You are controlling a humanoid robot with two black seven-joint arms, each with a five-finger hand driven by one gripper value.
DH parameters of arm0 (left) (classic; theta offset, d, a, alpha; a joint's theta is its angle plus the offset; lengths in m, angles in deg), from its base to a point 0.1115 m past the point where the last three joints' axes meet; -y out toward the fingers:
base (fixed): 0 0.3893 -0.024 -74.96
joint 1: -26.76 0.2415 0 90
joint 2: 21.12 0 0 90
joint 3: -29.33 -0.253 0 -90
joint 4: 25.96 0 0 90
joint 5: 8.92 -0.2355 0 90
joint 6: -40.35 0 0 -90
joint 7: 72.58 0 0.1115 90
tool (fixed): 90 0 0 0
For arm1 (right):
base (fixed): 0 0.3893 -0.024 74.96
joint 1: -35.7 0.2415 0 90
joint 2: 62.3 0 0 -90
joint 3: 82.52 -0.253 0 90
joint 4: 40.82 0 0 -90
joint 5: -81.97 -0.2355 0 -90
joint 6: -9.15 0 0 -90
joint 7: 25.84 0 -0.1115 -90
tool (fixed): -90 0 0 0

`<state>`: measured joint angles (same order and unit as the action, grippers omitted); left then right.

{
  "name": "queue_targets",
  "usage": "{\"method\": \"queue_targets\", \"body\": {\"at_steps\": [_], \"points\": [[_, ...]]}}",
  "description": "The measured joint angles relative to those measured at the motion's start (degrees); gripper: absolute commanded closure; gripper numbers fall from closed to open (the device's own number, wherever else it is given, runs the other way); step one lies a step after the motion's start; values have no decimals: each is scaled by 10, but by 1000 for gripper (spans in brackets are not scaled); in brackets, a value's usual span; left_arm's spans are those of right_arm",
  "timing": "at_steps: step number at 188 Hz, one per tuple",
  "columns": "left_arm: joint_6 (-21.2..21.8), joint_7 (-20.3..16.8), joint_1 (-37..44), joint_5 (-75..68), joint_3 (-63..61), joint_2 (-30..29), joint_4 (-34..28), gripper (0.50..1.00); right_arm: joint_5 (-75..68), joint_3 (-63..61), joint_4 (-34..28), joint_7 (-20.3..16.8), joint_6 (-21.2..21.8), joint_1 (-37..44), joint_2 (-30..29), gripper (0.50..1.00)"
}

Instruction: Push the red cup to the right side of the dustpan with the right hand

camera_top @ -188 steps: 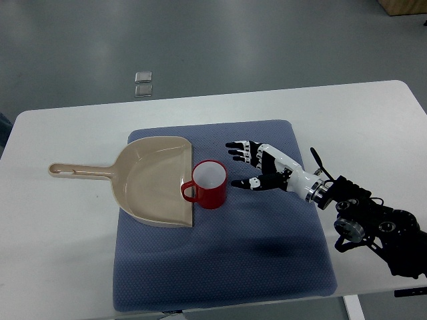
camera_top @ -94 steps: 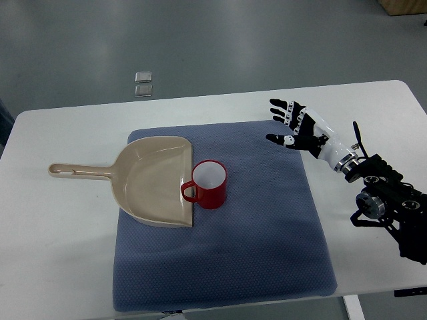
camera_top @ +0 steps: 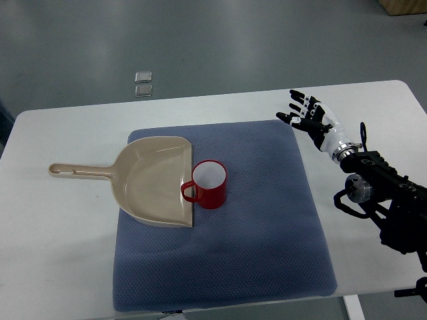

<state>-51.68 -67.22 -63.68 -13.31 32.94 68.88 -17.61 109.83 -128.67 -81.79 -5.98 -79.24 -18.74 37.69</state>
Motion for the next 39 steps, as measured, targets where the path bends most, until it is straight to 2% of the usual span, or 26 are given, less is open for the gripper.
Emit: {"method": "queue_targets", "body": {"at_steps": [39], "points": [[0, 0, 0, 0, 0, 0, 0, 500, -4, 0, -3, 3, 1, 0, -1, 568]]}}
